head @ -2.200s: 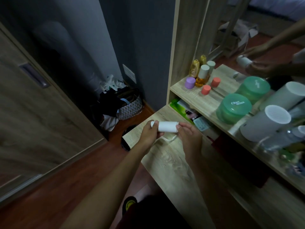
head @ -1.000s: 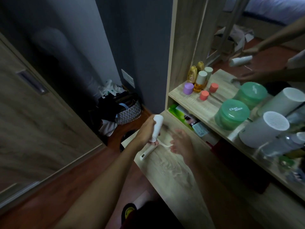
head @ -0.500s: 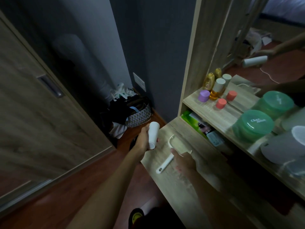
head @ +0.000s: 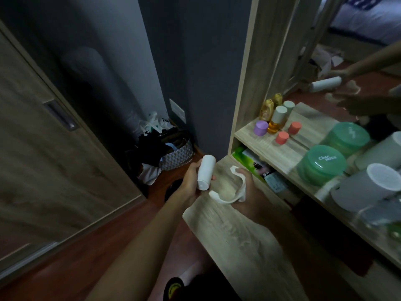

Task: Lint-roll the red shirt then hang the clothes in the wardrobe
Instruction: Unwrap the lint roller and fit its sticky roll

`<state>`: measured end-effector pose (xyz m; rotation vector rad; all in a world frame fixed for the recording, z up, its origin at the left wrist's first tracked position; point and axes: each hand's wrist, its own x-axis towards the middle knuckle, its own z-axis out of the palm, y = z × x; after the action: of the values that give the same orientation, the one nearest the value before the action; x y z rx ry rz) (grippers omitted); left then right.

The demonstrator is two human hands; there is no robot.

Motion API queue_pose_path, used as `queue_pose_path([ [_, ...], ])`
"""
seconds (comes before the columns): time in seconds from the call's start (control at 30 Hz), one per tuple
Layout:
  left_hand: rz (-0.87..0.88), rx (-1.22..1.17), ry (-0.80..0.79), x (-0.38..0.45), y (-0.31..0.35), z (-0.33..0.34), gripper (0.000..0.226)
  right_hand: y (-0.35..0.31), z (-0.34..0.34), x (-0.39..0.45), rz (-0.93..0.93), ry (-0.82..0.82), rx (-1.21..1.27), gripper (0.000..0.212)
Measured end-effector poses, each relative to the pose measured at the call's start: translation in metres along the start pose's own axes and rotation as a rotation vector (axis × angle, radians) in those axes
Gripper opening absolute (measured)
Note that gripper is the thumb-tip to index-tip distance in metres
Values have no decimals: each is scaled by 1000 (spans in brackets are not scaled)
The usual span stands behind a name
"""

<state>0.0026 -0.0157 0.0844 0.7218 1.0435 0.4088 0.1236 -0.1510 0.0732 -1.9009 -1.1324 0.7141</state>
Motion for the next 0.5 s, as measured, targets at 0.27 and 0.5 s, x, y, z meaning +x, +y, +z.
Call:
queue_pose_path([
  [0.27,8,37,-158,-15,-9,28,32,-5,-7,5,-53,-31,-151,147],
  [0.5,14,40,-252,-21,-10,46,30,-17,-21,-9,-45,41,-319,143],
])
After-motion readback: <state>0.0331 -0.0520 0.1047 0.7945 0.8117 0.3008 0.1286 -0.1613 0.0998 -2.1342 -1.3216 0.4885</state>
